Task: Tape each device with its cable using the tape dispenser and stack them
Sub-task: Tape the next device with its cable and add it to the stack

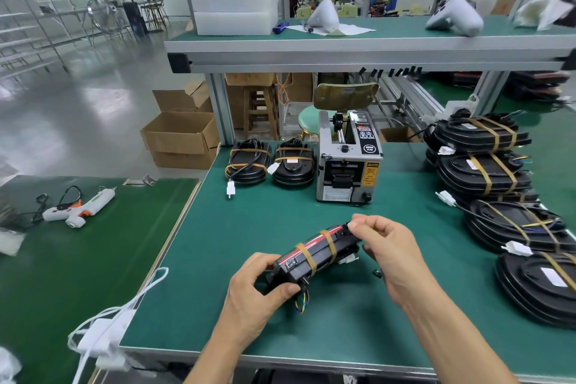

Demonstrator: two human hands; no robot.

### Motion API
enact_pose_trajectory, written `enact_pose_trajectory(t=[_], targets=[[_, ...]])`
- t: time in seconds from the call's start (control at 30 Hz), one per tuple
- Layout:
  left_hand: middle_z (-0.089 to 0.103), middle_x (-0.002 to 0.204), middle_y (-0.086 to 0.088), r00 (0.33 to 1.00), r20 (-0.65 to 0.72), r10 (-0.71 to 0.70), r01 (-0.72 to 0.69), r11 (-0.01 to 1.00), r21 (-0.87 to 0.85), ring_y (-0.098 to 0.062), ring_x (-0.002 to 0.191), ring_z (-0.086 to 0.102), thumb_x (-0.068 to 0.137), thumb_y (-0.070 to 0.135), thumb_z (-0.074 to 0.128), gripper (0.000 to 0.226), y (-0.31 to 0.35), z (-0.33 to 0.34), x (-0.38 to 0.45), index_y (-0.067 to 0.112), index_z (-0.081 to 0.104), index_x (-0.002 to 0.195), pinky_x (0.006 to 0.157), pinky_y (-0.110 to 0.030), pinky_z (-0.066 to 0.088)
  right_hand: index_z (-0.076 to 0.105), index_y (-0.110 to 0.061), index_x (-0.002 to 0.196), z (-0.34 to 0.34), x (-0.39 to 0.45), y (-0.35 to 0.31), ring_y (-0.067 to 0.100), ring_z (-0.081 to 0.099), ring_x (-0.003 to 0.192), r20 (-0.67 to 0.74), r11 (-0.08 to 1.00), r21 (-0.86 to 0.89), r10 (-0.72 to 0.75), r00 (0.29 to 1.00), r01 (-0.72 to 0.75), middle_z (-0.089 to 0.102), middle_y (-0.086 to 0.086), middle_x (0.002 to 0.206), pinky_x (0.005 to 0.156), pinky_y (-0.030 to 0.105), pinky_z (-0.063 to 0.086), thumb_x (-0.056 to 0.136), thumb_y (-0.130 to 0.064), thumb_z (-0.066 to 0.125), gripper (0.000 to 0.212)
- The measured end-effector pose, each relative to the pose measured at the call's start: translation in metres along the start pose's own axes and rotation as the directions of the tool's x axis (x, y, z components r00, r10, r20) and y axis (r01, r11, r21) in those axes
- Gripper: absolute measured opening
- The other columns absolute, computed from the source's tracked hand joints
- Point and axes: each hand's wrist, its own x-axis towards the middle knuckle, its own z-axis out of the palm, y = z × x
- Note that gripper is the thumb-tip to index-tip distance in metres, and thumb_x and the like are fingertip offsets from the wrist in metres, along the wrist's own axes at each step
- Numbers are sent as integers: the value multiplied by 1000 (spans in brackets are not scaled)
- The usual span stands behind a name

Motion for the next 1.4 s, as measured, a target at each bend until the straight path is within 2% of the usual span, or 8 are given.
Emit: enact_pose_trajectory(t=[0.1,0.2,0.33,0.57,0.8,1.03,1.2,1.4], targets=[[72,103,6,1000,-3,-10,10,1000,-13,-20,100,69,74,81,80,50,0,1,0,45,74,108,85,-19,50,79,-9,78,0,0,6,-13,67,78,1,1000,-6,-10,1000,10,76,-13,106,74,13,44,86,-10,80,8],[72,102,8,1000,-6,-15,14,1000,-15,-17,99,70,73,82,79,50,0,1,1,46,73,107,84,-19,51,80,-11,73,2,1,11,-11,68,99,-8,1000,18,-9,1000,9,75,-14,106,82,11,41,85,-8,80,12],[72,103,7,1000,-2,-14,14,1000,-15,-18,100,70,74,81,79,49,0,1,0,46,73,107,85,-19,51,82,-19,73,7,0,17,3,67,113,-44,1000,15,-18,999,18,73,-8,117,93,21,44,84,-10,81,15],[72,104,6,1000,3,-13,13,1000,-20,-20,101,70,75,80,79,50,-1,1,1,43,74,108,87,-23,52,81,-21,72,13,1,24,11,69,113,-113,999,-11,-38,993,37,72,-6,120,103,33,48,83,-10,81,15],[72,105,7,1000,4,-11,11,1000,-9,-20,101,70,75,81,78,50,-1,1,0,44,74,108,86,-19,50,79,-29,75,14,-1,31,4,66,112,-138,986,-131,-124,983,106,70,-15,119,82,15,45,83,-18,81,14],[73,104,6,1000,2,-12,12,1000,-12,-20,101,69,75,81,78,50,-2,1,1,44,74,108,86,-20,50,78,-35,77,18,-2,33,7,66,112,-173,970,-198,-175,969,140,69,-16,119,102,39,52,83,-19,79,17],[73,105,6,1000,1,-15,15,1000,-14,-18,102,69,74,81,79,49,-3,1,1,46,74,108,86,-17,49,77,-36,74,20,-4,32,8,66,112,-206,977,-177,-157,966,121,70,-16,118,92,36,55,82,-19,78,19],[73,106,5,1000,5,-19,19,1000,-20,-21,102,70,75,78,81,50,-7,2,1,43,74,110,88,-22,52,74,-30,81,24,-8,34,2,61,115,-210,983,-145,-146,967,117,68,-20,119,107,43,49,85,-21,77,10]])
